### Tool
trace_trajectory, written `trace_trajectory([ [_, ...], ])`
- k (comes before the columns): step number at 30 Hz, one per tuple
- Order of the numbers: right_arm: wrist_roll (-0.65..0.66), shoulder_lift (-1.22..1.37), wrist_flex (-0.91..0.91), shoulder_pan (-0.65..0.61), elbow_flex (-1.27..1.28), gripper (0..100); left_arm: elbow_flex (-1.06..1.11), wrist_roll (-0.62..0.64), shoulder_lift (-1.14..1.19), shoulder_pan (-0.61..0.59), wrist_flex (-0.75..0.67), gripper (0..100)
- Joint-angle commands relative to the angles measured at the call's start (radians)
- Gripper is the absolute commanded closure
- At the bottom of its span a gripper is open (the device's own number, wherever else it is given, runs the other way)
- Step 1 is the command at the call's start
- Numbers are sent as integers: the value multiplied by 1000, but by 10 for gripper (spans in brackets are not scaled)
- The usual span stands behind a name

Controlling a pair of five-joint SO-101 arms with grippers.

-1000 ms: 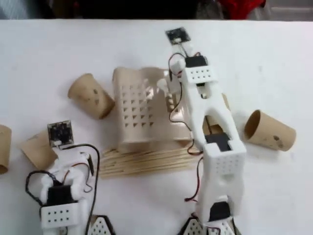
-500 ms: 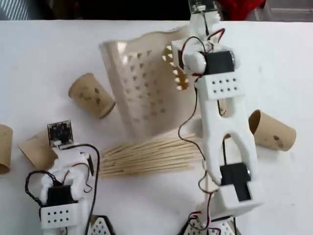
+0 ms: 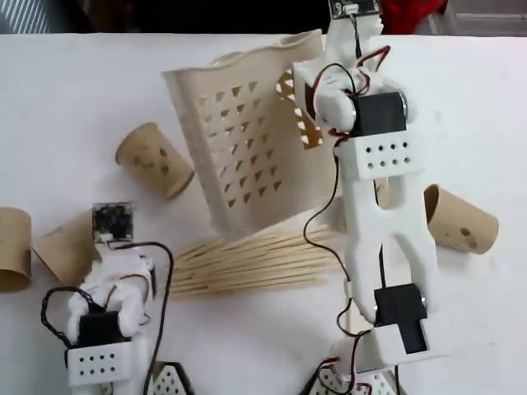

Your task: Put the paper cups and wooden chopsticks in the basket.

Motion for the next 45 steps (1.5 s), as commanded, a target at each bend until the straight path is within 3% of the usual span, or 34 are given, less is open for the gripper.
trace_trajectory([
  [1,-9,-68,-7,-2,-54,984,-167,-442,-8,-51,14,970],
  [3,-11,-70,-5,-2,-54,984,-245,-493,-8,-42,34,971],
  [7,-11,-65,4,-2,-60,984,-482,-428,-7,7,78,965],
  [12,-11,-64,1,-2,-41,984,-784,-381,5,93,120,810],
  [14,-11,-64,-2,-2,-35,984,-872,-379,47,134,127,802],
  [19,-54,-62,-35,10,-6,984,-1115,-290,320,180,114,810],
  [23,-51,-64,-59,16,29,984,-1487,-206,633,154,84,769],
  [25,-58,-70,-79,31,64,984,-1709,-104,826,131,123,775],
  [31,-60,-125,-277,45,250,984,-2522,106,1465,97,381,775],
  [37,-58,-285,-544,24,482,984,-3241,146,2006,156,614,774],
  [40,-54,-341,-719,13,612,984,-3348,146,2130,185,643,774],
  [45,-55,-348,-1038,10,807,984,-3233,146,2123,245,654,728],
])
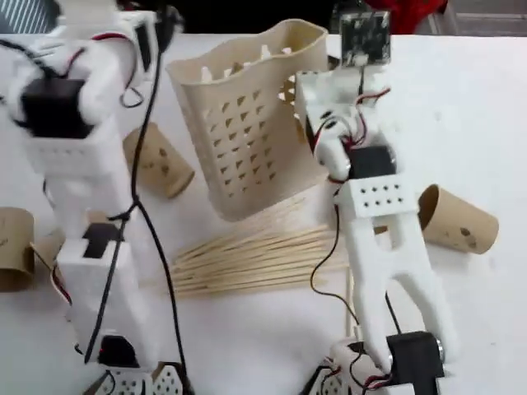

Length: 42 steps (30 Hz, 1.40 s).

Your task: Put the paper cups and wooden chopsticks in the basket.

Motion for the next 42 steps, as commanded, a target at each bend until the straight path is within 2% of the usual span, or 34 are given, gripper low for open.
trace_trajectory([
  [1,-8,-61,-263,-5,81,984,51,9,-31,71,15,718],
  [4,-8,-61,-361,-5,126,984,170,3,-81,101,18,710],
  [9,-12,-73,-363,-7,117,984,362,-61,-114,97,8,710],
  [15,-14,-96,-300,-7,68,984,422,-169,-108,84,9,714],
  [21,-78,-147,-266,-7,66,984,582,-287,-108,90,-98,881],
  [24,-66,-147,-257,-5,77,984,612,-330,-111,87,-150,976],
  [25,-60,-147,-240,-5,83,984,612,-341,-113,85,-158,981],
  [32,51,-119,-216,-5,163,964,611,-373,-116,90,-157,978],
  [37,60,-67,-225,-1,172,982,609,-381,-122,88,-161,967],
  [39,66,-53,-225,-7,170,981,557,-422,-122,82,-144,908],
  [42,68,-31,-257,-5,175,981,416,-476,-120,79,-43,765],
])
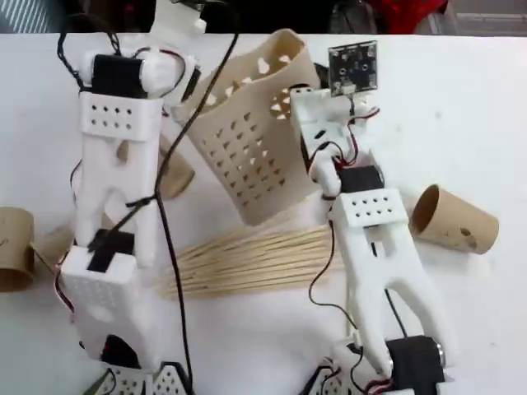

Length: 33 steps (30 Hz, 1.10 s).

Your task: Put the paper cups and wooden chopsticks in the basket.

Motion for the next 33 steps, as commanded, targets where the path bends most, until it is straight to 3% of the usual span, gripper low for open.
trace_trajectory([
  [1,11,4,-61,5,-14,981,-221,-71,-31,-12,127,732],
  [5,61,39,-107,-2,-12,981,-338,-112,-28,-18,210,737],
  [12,66,41,-116,-33,-12,981,-63,-184,-21,-24,110,736],
  [17,64,-73,-99,-48,25,981,37,-206,-21,-53,23,736],
  [26,64,-366,-5,-180,127,981,48,-233,22,-25,9,736],
  [33,68,-444,39,-182,129,981,44,-279,82,-15,9,736],
])
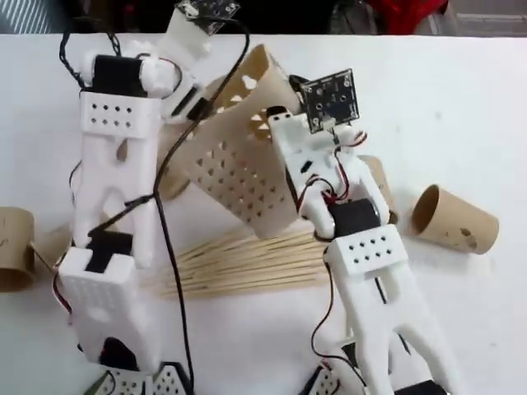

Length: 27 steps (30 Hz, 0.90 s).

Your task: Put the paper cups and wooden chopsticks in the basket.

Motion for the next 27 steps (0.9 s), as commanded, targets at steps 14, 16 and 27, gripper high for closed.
trace_trajectory([
  [14,12,-85,-10,-51,-15,981,-207,31,4,-64,8,582],
  [16,12,-85,-8,-45,-15,981,-207,31,-4,-85,-17,573],
  [27,3,-85,-5,-91,-66,981,-157,35,42,-45,17,574],
])
